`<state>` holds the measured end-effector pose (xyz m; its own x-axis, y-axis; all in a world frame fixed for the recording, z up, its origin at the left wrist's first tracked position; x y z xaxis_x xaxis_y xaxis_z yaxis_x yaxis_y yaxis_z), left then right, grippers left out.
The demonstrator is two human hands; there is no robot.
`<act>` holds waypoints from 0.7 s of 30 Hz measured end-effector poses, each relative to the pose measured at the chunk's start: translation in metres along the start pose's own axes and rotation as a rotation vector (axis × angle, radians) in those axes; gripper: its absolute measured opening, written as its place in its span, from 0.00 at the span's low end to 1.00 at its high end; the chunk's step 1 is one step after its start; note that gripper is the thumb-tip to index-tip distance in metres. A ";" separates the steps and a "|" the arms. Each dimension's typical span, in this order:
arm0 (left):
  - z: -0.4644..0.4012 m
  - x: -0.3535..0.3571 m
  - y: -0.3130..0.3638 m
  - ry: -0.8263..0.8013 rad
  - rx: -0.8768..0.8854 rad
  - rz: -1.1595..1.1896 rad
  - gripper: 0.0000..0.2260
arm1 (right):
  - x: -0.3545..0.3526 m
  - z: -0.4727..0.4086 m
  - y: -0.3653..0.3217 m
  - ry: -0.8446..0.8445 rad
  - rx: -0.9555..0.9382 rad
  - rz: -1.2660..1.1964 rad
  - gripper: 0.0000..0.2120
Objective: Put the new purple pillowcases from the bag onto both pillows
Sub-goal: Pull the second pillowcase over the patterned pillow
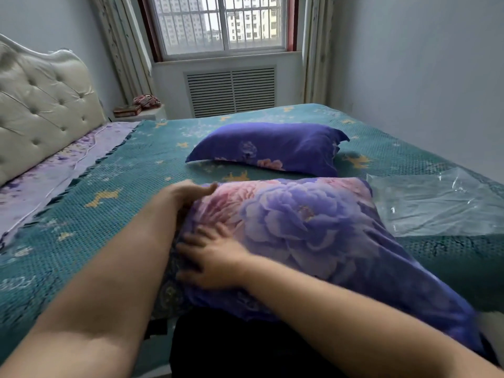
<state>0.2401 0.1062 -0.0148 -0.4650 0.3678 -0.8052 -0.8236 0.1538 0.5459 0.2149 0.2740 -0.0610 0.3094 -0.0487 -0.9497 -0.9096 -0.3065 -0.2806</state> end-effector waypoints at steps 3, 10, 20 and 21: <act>-0.002 -0.008 -0.013 0.169 0.062 0.111 0.17 | 0.027 0.013 -0.053 -0.028 -0.277 -0.220 0.16; 0.002 -0.015 -0.057 0.384 0.025 0.067 0.15 | -0.029 0.034 0.029 0.452 0.075 -0.256 0.31; 0.064 0.014 -0.029 -0.087 -0.026 0.453 0.18 | -0.011 0.066 0.071 0.322 0.242 0.452 0.50; 0.071 0.023 -0.029 -0.124 -0.034 0.485 0.17 | -0.016 0.068 0.080 0.406 0.292 0.437 0.46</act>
<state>0.2760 0.1749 -0.0325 -0.7567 0.4959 -0.4259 -0.5333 -0.0915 0.8410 0.1185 0.3147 -0.0775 -0.0767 -0.4816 -0.8731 -0.9952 0.0901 0.0377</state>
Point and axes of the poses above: each hand's wrist, its own z-axis away from the middle knuckle, its own x-axis out of the palm, y = z × x, the point moved 4 cm from there along -z, towards the middle knuckle, and after that the axes turned 8 degrees about -z, right-handed, at the moved point
